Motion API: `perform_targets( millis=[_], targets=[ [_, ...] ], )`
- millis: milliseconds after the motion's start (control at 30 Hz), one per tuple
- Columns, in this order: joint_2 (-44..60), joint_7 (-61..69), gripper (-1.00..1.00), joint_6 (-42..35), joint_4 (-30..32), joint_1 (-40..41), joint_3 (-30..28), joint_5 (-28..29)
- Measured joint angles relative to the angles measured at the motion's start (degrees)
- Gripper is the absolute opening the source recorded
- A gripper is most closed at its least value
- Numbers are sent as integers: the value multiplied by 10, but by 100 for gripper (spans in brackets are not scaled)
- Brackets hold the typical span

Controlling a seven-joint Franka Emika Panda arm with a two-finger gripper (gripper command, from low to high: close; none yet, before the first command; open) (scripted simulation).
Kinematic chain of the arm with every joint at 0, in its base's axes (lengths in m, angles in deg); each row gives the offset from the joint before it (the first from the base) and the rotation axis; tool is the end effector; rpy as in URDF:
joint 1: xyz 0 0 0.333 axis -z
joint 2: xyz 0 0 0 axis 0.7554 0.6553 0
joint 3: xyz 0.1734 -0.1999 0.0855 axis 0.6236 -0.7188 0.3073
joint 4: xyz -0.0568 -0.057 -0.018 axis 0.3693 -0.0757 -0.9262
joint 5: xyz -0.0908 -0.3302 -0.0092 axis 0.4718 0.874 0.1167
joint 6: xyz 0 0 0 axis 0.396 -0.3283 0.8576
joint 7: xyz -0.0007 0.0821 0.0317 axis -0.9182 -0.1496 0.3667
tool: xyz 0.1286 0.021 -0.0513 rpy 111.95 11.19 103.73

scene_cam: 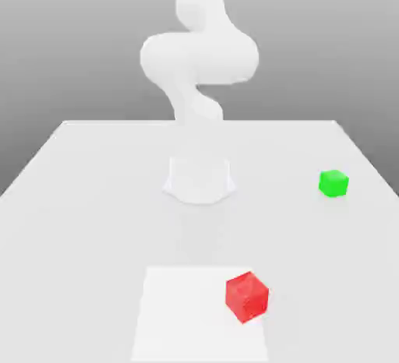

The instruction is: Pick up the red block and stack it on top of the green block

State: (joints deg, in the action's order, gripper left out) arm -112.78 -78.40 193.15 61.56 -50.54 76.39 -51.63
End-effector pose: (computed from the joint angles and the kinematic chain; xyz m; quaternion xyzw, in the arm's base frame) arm 0.3764 0.0070 0.6116 -0.8729 0.3394 -0.3227 0.1365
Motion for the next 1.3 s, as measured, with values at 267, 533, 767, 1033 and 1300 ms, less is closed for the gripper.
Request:
perform_targets(
  millis=[267,533,767,1033,1300],
  targets=[
    [171,77,0,92,80,-43,-5,-8],
    [337,148,0,181,158,-75,2,-11],
    [482,180,0,273,199,-90,7,4],
    [561,177,-100,340,189,-89,7,8],
    [473,179,-100,265,202,-87,10,5]
  ],
)
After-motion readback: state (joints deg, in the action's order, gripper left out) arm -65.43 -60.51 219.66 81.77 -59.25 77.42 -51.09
